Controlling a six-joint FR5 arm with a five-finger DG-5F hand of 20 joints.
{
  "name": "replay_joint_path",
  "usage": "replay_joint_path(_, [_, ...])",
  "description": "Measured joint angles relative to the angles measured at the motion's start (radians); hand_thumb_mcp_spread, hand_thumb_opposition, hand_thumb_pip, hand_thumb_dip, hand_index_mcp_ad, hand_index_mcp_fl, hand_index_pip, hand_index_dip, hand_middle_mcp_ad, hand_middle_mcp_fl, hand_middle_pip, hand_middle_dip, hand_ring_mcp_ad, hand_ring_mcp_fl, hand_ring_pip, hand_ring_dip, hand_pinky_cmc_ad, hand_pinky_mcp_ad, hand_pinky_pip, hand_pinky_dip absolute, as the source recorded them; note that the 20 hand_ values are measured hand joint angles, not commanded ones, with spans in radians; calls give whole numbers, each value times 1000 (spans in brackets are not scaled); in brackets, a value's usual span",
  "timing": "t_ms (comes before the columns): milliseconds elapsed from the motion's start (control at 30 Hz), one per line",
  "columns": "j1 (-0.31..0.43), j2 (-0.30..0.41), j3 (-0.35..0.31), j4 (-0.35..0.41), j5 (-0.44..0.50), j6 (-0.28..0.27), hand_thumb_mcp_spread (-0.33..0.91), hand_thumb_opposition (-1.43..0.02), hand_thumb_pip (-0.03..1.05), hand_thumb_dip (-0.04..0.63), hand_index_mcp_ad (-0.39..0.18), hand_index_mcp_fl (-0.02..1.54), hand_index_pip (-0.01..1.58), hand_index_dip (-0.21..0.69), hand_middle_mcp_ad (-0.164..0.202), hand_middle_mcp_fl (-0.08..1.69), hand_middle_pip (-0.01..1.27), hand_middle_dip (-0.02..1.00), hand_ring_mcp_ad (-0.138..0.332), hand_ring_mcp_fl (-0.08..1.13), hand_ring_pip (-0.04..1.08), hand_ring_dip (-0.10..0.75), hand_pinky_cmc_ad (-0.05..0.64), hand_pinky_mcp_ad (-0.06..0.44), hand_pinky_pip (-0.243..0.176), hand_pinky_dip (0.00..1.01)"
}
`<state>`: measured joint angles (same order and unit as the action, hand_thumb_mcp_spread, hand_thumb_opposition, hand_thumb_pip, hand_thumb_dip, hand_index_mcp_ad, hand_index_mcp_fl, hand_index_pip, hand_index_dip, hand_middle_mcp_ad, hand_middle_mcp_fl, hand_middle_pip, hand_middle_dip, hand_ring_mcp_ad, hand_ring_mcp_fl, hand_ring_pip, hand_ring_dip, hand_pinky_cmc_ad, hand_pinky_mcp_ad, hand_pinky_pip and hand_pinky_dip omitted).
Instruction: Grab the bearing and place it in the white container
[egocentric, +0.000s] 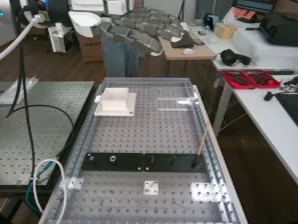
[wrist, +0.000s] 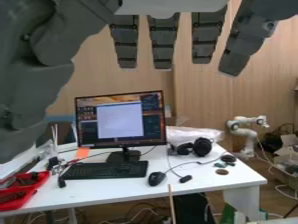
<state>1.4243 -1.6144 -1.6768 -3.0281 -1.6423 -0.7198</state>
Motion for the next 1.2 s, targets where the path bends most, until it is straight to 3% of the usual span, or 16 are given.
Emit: replay_joint_path(1200, [-23,-7,12,-15,-53,-33,222,-696,356,37,-87,87,119,202,82,37,138,206,216,14,94,87,379,297,-75,298])
